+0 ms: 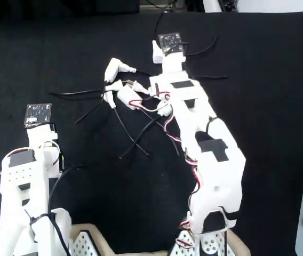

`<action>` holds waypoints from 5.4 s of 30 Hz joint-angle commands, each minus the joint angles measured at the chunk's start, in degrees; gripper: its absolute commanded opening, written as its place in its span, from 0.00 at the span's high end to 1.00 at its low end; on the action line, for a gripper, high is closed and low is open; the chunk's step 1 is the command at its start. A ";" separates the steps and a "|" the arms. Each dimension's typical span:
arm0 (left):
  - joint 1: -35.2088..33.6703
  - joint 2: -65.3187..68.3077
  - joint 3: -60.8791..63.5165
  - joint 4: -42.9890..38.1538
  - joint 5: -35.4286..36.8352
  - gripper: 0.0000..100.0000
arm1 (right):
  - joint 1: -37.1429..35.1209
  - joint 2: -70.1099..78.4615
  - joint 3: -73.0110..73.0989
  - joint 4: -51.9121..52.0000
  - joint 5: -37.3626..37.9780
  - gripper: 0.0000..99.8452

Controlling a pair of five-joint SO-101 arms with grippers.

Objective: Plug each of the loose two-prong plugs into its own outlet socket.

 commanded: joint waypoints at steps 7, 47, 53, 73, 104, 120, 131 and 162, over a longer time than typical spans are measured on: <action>-0.48 -0.70 -0.31 -0.79 0.18 0.92 | -0.18 -2.95 -1.54 17.49 2.37 0.96; -0.57 -0.97 0.13 -0.79 -2.02 0.92 | -12.13 -0.31 -5.49 -6.33 -10.11 0.97; -0.57 -0.97 0.13 -0.79 -2.02 0.92 | -12.04 6.46 -14.46 -6.07 -15.47 0.97; -0.57 -0.97 0.13 -0.79 -2.02 0.92 | -16.70 21.41 -32.48 9.67 -12.13 0.97; -0.57 -0.97 0.22 -0.79 -2.11 0.92 | -20.57 19.12 -48.92 74.02 -0.70 0.97; -0.57 -0.97 0.22 -0.79 -2.11 0.92 | -20.57 -4.00 -28.00 73.23 8.88 0.78; -0.57 -0.97 0.22 -0.79 -2.11 0.92 | -25.14 -1.71 -21.85 64.97 10.90 0.80; -0.57 -0.97 0.22 -0.79 -2.11 0.92 | -27.69 7.08 -21.41 60.48 10.90 0.88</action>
